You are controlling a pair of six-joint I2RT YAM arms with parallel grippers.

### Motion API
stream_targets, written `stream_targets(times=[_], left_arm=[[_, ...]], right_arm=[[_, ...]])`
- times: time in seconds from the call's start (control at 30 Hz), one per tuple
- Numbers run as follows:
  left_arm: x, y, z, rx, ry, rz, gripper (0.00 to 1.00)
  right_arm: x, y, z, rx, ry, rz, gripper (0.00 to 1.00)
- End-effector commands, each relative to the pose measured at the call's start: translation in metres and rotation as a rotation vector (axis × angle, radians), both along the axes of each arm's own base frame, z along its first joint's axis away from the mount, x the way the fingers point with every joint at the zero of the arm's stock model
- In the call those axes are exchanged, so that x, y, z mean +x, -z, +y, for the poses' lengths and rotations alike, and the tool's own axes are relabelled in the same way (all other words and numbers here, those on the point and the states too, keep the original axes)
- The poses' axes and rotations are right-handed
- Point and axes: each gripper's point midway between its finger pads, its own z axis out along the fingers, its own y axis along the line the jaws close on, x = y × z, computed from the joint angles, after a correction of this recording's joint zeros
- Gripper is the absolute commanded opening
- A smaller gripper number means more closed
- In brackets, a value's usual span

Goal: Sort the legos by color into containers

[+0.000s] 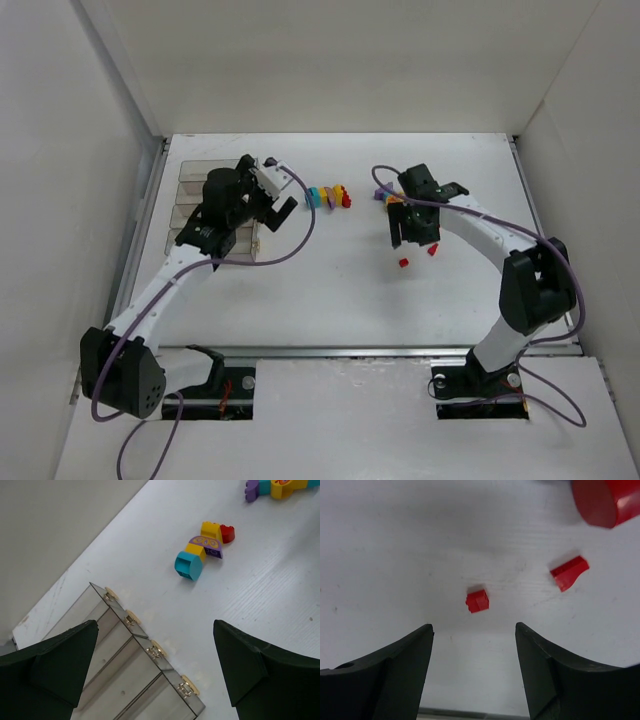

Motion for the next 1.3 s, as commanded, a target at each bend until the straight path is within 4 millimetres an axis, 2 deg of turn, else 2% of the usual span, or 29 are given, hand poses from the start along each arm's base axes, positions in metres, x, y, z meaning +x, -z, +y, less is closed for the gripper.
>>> stream_targets(times=[0.0,0.03,0.17,0.23,0.57,0.67,0.73,0.93,1.17,1.2,1.27], left_arm=[[0.0,-0.016,0.0,-0.069,-0.028,-0.056,1.0],[-0.002,-0.02,0.0,-0.08,-0.03,-0.061,1.0],[-0.006,-0.018,0.002,-0.089,-0.033,-0.061,1.0],[-0.007,-0.017,0.004,-0.088,-0.041,-0.063,1.0],[-0.007,-0.02,0.005,-0.1,-0.052,-0.077,1.0],[-0.009,-0.023,0.006,-0.103,-0.052,-0.085,1.0],[-0.009,-0.023,0.006,-0.103,-0.052,-0.085,1.0],[-0.01,-0.025,0.008,-0.101,-0.061,-0.087,1.0],[-0.015,-0.02,0.01,-0.098,-0.061,-0.078,1.0],[-0.015,-0.02,0.01,-0.098,-0.061,-0.078,1.0],[-0.016,-0.016,0.01,-0.094,-0.061,-0.07,1.0]], right_arm=[[-0.009,-0.013,0.01,0.098,0.073,-0.004,0.72],[-0.009,-0.01,0.01,0.094,0.073,0.004,0.72],[-0.03,0.027,0.004,0.03,0.057,0.127,0.72],[-0.029,0.039,0.006,0.025,0.031,0.14,0.72],[-0.025,0.068,0.01,0.002,-0.059,0.198,0.57],[-0.022,0.071,0.009,-0.008,-0.065,0.191,0.5],[-0.023,0.073,0.009,-0.007,-0.065,0.189,0.5],[-0.022,0.08,0.008,-0.018,-0.082,0.199,0.41],[-0.019,0.077,0.009,-0.022,-0.101,0.189,0.26],[-0.019,0.077,0.009,-0.022,-0.101,0.189,0.22],[-0.019,0.078,0.008,-0.025,-0.101,0.199,0.08]])
